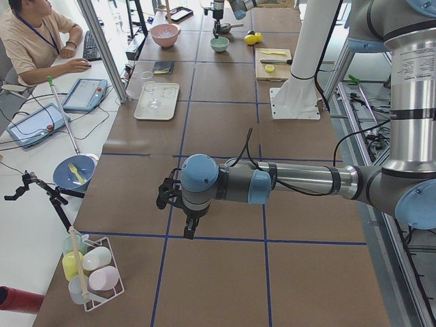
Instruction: Pour ice into bowl
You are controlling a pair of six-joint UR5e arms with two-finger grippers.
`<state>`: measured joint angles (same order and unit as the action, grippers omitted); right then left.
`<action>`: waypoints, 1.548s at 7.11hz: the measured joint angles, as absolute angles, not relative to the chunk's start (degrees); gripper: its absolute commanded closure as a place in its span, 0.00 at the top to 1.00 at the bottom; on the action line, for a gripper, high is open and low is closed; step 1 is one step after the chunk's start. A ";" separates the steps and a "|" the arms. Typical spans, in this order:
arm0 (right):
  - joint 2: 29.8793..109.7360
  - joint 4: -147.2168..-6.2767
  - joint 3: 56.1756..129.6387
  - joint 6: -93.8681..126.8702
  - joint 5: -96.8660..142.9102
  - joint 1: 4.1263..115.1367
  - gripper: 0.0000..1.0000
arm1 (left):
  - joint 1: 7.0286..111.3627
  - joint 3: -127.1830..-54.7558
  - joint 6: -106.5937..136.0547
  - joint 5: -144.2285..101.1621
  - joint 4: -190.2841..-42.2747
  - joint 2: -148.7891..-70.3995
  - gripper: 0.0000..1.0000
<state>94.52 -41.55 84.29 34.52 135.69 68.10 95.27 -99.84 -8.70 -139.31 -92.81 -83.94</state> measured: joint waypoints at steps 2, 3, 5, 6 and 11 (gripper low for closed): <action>94.39 -50.42 84.53 22.42 135.70 75.53 1.00 | 95.27 -99.87 -8.65 -139.33 -92.81 -83.95 1.00; 94.17 -57.87 84.62 12.40 135.70 80.68 1.00 | 95.27 -99.66 -8.62 -139.37 -92.79 -83.94 1.00; 92.62 -72.03 86.09 -0.83 135.28 87.98 1.00 | 95.27 -98.43 -8.62 -139.35 -92.50 -84.00 1.00; 92.29 -76.62 87.59 -2.75 134.32 89.67 1.00 | 95.27 -97.90 -8.59 -139.33 -92.40 -83.97 1.00; 92.88 -85.99 93.83 -1.56 135.47 90.65 1.00 | 95.27 -97.63 -8.60 -139.29 -92.53 -83.92 1.00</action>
